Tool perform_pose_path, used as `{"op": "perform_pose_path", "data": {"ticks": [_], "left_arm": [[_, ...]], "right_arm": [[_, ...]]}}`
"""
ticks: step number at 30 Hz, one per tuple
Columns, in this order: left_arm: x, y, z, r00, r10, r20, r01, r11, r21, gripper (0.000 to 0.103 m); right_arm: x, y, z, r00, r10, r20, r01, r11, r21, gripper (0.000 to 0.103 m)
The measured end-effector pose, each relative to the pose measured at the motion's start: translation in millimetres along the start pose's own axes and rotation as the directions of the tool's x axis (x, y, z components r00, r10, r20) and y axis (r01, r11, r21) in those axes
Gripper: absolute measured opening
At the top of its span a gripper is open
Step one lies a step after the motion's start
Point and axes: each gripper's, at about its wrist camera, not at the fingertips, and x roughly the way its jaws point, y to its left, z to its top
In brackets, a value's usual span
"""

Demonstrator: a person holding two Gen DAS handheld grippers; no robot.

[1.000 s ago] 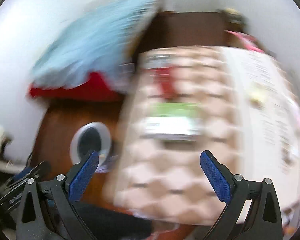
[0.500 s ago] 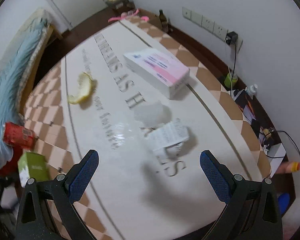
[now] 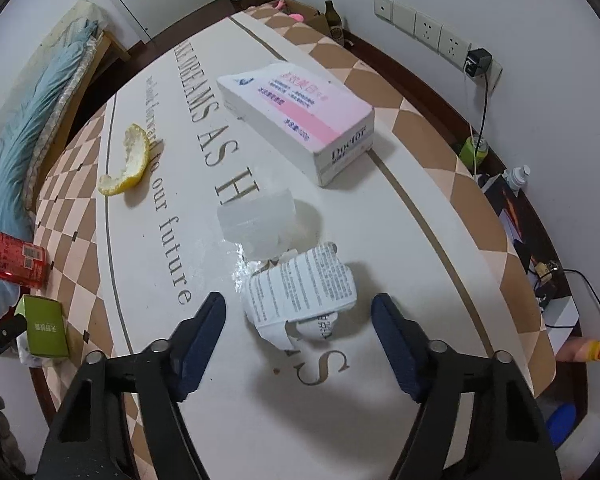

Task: Collect trash
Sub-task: 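Grasp the green medicine box with left tool while right tool grasps the paper scrap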

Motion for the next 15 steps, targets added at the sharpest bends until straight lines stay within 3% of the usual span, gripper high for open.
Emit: {"op": "perform_pose_path", "data": {"ticks": [3,7,15], "left_arm": [[10.8,-6.7,3.7,1.000,0.013,-0.024,-0.012,1.000,0.028,0.101],[17.7,-13.7,5.9,0.997,0.074,-0.017,-0.073,0.995,0.070,0.101],[17.2,0.4,7.1,0.996,0.078,-0.037,-0.077,0.996,0.047,0.101]], "right_arm": [[-0.8,2.3,-0.1,1.000,0.009,0.010,-0.009,1.000,-0.005,0.045],[-5.3,10.5,-2.0,1.000,0.016,0.021,-0.015,0.999,-0.032,0.044],[-20.0,18.4,-3.8,0.999,0.037,0.036,-0.036,0.998,-0.046,0.044]]}}
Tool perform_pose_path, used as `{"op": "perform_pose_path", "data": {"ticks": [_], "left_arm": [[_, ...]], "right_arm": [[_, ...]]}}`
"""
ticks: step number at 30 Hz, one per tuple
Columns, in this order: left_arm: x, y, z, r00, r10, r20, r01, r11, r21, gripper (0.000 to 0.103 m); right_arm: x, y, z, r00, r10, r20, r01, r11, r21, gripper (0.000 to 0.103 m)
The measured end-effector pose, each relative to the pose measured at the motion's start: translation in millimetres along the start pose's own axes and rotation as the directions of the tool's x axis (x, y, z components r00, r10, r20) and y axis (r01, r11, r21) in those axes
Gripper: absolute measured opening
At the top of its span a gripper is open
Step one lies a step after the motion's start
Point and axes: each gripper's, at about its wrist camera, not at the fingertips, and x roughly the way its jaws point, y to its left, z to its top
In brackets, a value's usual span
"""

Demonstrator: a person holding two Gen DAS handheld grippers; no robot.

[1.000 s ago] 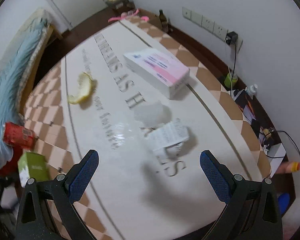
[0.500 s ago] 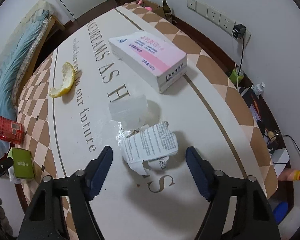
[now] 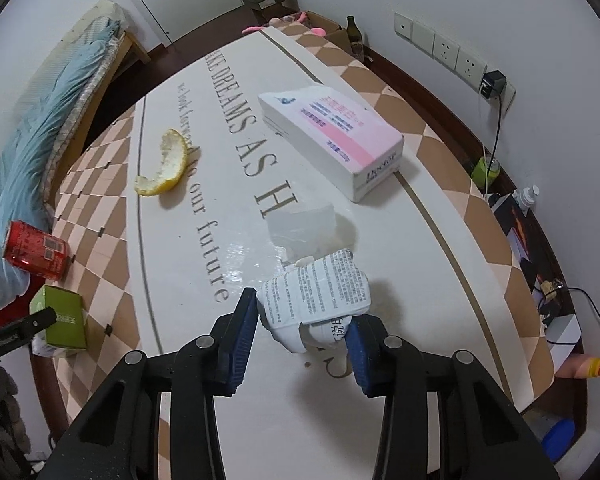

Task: Collect trash
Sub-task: 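Grasp the green medicine box with left tool while right tool grasps the paper scrap, then carry the green box with left tool while right tool carries the paper scrap to the bin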

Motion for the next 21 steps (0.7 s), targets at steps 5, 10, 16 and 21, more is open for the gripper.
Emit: {"op": "perform_pose_path", "data": {"ticks": [5,10,16,21], "left_arm": [[11.2,4.2,-3.4,0.999,-0.028,-0.023,0.028,0.999,-0.030,0.089],[-9.2,10.2,-10.5,0.997,-0.054,0.046,0.057,0.997,-0.058,0.089],[-55.8,20.9,-27.0,0.985,-0.072,0.157,0.085,0.993,-0.078,0.089],[-98.6,39.8,-42.8,0.963,-0.076,0.258,0.104,0.990,-0.098,0.089]], "right_arm": [[-3.2,9.0,-2.7,1.000,0.008,-0.004,-0.008,1.000,-0.016,0.044],[-13.8,18.1,-5.1,1.000,0.017,0.011,-0.017,0.999,-0.045,0.044],[-38.0,40.1,-5.2,0.998,0.041,0.049,-0.036,0.994,-0.106,0.044],[-64.1,74.8,-7.2,0.993,0.086,0.085,-0.069,0.981,-0.183,0.043]]}}
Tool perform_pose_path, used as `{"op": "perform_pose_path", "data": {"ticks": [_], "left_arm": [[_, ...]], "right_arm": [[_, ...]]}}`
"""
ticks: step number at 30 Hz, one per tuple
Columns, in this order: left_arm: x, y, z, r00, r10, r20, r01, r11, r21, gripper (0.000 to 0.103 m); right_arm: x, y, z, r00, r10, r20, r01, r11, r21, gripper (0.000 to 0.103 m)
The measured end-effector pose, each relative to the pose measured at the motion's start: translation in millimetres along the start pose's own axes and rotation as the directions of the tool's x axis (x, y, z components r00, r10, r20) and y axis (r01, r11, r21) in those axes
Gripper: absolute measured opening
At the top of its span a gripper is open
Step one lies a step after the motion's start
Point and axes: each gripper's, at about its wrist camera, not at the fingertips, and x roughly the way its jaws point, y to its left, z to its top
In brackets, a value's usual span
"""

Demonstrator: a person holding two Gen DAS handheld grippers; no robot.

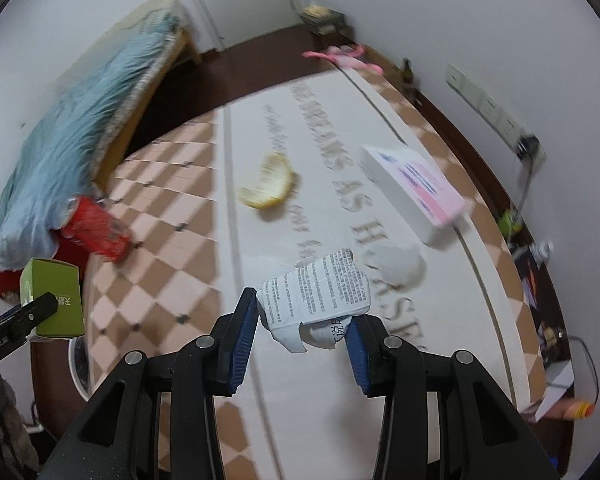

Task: Collect trash
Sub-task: 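Carry the green box with left tool while right tool carries the paper scrap to the bin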

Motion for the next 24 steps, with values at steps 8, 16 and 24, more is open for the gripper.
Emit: {"op": "perform_pose_path", "data": {"ticks": [8,16,24], "left_arm": [[-68.2,56.2,4.9,0.991,0.009,0.134,0.001,0.997,-0.076,0.089],[-115.9,155.2,-2.6,0.972,0.116,0.204,-0.080,0.981,-0.174,0.089],[-98.0,279.0,-21.9,0.965,0.225,0.133,-0.174,0.933,-0.314,0.089]], "right_arm": [[-37.5,95.1,7.9,0.990,0.136,0.044,-0.129,0.981,-0.148,0.043],[-43.7,230.3,-8.9,0.958,0.287,-0.004,-0.273,0.909,-0.314,0.043],[11.6,380.7,-59.5,0.921,0.343,-0.185,-0.389,0.807,-0.445,0.043]]}}
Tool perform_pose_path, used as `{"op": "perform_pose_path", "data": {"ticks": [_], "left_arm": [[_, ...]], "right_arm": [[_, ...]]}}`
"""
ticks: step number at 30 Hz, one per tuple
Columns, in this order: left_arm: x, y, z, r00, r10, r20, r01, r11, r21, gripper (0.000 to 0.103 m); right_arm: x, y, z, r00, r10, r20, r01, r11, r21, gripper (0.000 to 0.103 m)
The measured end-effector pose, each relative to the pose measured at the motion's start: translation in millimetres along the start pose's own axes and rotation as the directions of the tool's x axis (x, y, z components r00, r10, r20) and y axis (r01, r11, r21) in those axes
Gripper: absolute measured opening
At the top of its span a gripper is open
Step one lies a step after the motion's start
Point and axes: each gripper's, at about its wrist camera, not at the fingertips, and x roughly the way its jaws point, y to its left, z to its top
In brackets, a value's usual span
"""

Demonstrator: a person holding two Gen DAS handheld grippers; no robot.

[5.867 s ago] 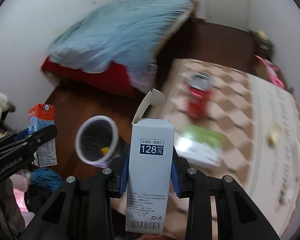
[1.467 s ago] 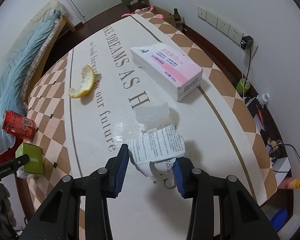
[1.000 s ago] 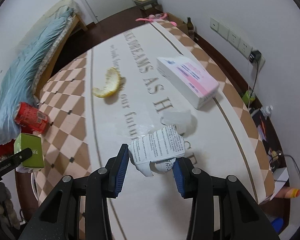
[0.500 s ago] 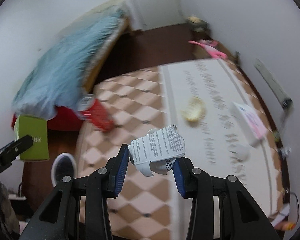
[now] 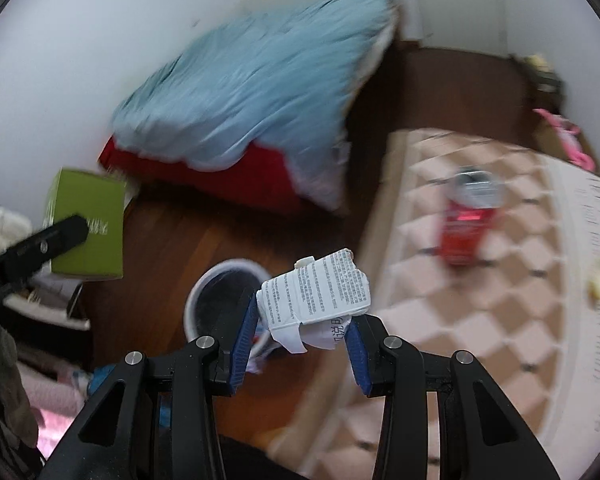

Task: Collect trash
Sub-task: 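Carry the green box with left tool while right tool carries the paper scrap to the bin, then open both tools over the bin to drop the green box and paper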

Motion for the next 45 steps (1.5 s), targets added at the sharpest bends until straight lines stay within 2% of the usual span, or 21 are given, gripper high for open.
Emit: {"op": "perform_pose_path", "data": {"ticks": [2,6,12,16,19,20,21,22,23,24,29,33,39,45], "left_arm": [[25.9,27.4,4.1,0.999,0.012,-0.047,-0.014,0.999,-0.039,0.089],[82.3,77.4,5.9,0.989,-0.007,-0.150,-0.011,0.993,-0.118,0.089],[172.5,127.1,-10.4,0.948,-0.056,-0.314,-0.011,0.978,-0.208,0.089],[220.9,148.7,-28.0,0.905,-0.098,-0.413,-0.013,0.966,-0.258,0.089],[233.6,162.6,-36.1,0.895,-0.097,-0.435,-0.041,0.954,-0.297,0.090],[234.1,168.1,-38.0,0.895,-0.094,-0.436,-0.048,0.951,-0.304,0.090],[233.8,172.1,-39.7,0.896,-0.089,-0.434,-0.055,0.950,-0.309,0.091],[232.8,176.5,-41.9,0.897,-0.085,-0.433,-0.062,0.948,-0.314,0.093],[232.6,178.4,-43.9,0.896,-0.077,-0.437,-0.072,0.947,-0.313,0.101],[228.5,182.8,-48.0,0.899,-0.058,-0.435,-0.090,0.945,-0.314,0.103],[211.6,197.7,-63.1,0.909,0.029,-0.416,-0.166,0.940,-0.297,0.103],[182.1,200.0,-78.2,0.917,0.118,-0.381,-0.237,0.930,-0.282,0.103],[143.0,189.0,-89.5,0.928,0.167,-0.333,-0.264,0.925,-0.273,0.103],[95.7,165.6,-99.0,0.940,0.213,-0.265,-0.276,0.933,-0.230,0.103]], "right_arm": [[35.0,23.5,3.4,0.998,0.030,-0.053,-0.032,0.999,-0.027,0.043],[111.6,61.2,3.7,0.983,0.062,-0.175,-0.074,0.995,-0.063,0.043],[212.3,90.4,-3.8,0.949,0.041,-0.312,-0.072,0.994,-0.088,0.043],[266.0,98.7,-7.7,0.927,0.022,-0.375,-0.065,0.993,-0.103,0.043],[298.6,109.6,-9.3,0.913,0.013,-0.407,-0.074,0.988,-0.134,0.044],[305.5,108.3,-8.8,0.908,0.010,-0.418,-0.074,0.988,-0.137,0.050],[313.0,111.4,-11.6,0.899,0.012,-0.437,-0.081,0.987,-0.138,0.069],[317.1,114.0,-13.6,0.896,0.017,-0.444,-0.086,0.987,-0.137,0.079],[319.8,116.0,-15.8,0.896,0.014,-0.443,-0.087,0.986,-0.143,0.094],[321.9,118.7,-18.1,0.897,0.002,-0.442,-0.081,0.984,-0.159,0.100],[317.7,123.8,-25.8,0.900,-0.047,-0.433,-0.048,0.977,-0.207,0.102],[299.1,127.4,-30.4,0.911,-0.090,-0.402,-0.013,0.969,-0.247,0.102],[251.7,123.8,-33.6,0.933,-0.101,-0.345,0.017,0.971,-0.239,0.102],[189.1,123.6,-43.5,0.958,-0.101,-0.267,0.031,0.966,-0.256,0.102]]}}
